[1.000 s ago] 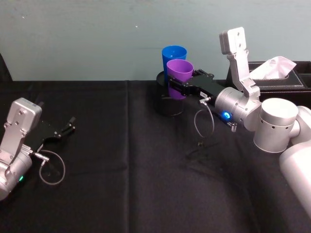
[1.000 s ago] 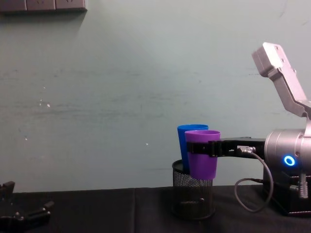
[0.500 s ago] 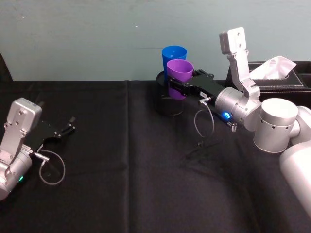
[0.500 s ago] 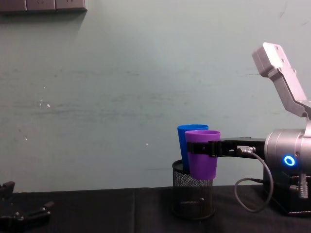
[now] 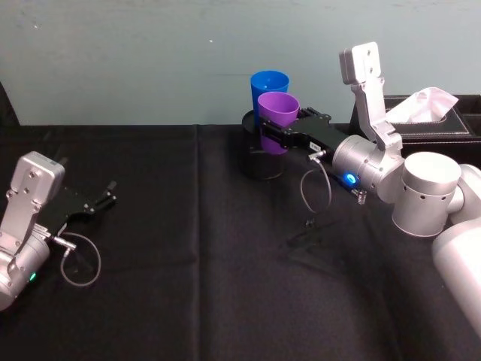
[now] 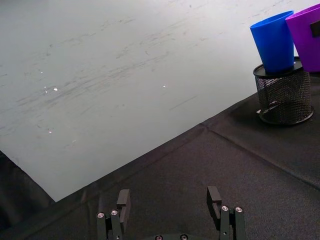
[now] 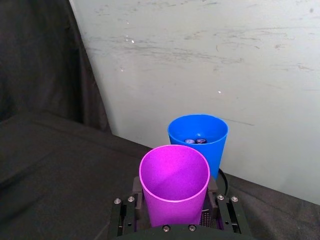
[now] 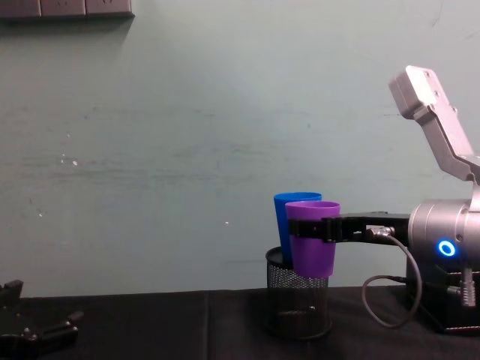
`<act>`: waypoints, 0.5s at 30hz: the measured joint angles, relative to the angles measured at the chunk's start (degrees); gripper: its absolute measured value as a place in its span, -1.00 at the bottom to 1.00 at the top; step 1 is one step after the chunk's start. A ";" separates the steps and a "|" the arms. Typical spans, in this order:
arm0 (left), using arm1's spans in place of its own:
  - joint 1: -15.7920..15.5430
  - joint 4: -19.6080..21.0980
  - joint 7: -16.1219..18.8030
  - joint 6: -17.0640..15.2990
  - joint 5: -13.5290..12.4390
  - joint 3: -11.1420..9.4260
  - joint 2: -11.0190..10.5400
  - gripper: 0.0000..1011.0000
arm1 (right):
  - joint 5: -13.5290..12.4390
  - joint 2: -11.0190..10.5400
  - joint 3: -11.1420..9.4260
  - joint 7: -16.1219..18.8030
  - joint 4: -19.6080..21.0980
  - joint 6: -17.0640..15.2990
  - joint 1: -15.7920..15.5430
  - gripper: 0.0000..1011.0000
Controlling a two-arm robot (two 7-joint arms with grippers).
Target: Pick up one cup with a gripper and tap it against the other cup.
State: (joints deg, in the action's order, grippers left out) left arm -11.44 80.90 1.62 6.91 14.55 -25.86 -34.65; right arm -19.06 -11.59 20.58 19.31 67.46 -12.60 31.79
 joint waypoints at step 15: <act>0.00 0.00 0.00 0.00 0.00 0.00 0.00 0.98 | 0.00 0.00 0.00 0.00 0.00 0.00 0.00 0.44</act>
State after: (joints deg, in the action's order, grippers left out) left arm -11.43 80.90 1.62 6.91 14.55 -25.86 -34.65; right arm -19.06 -11.59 20.58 19.31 67.46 -12.60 31.79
